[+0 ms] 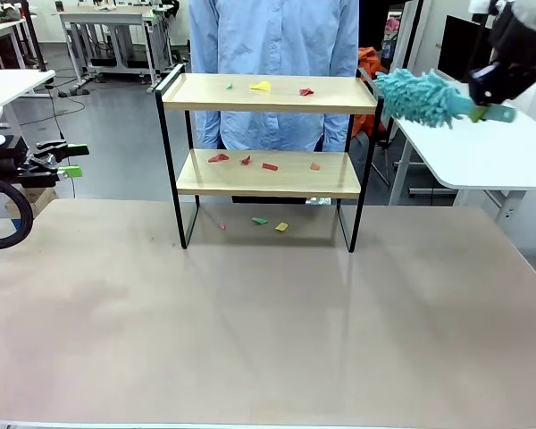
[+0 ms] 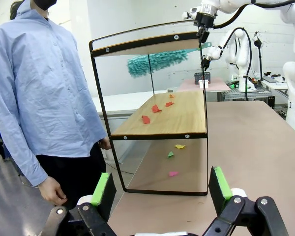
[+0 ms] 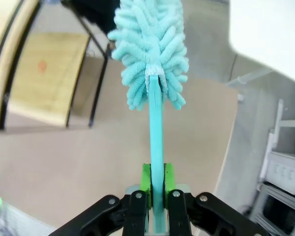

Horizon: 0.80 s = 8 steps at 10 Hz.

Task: Clean the shelf.
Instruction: Clean the specific section of the Shelf indicated by the human with the Duster.

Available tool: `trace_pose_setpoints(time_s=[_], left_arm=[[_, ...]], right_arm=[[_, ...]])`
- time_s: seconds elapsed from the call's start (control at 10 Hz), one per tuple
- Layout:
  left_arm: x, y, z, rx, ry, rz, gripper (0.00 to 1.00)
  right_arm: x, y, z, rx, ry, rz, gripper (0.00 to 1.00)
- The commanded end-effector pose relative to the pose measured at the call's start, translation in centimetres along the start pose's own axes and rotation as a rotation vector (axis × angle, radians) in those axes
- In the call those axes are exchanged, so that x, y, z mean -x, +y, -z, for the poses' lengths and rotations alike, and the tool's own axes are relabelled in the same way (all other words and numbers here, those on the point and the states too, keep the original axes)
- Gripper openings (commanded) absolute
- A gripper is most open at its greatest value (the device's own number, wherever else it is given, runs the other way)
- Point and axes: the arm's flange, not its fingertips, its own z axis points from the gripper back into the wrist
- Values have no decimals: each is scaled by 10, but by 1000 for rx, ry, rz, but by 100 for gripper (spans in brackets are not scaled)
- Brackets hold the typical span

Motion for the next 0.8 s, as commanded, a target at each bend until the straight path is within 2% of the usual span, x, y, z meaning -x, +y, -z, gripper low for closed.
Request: trace_pose_setpoints(time_s=[0.0,0.4,0.5,0.7], left_arm=[[-2,0,0,4,4,6,100],[-2,0,0,4,4,6,100],[-2,0,0,4,4,6,100],[-2,0,0,4,4,6,100]], right_arm=[[22,-10,-23,48,111,-173,13],[70,-13,-39,138,418,-489,13],[85,-7,-44,120,497,-614,13],[109,11,-51,18,540,-815,13]])
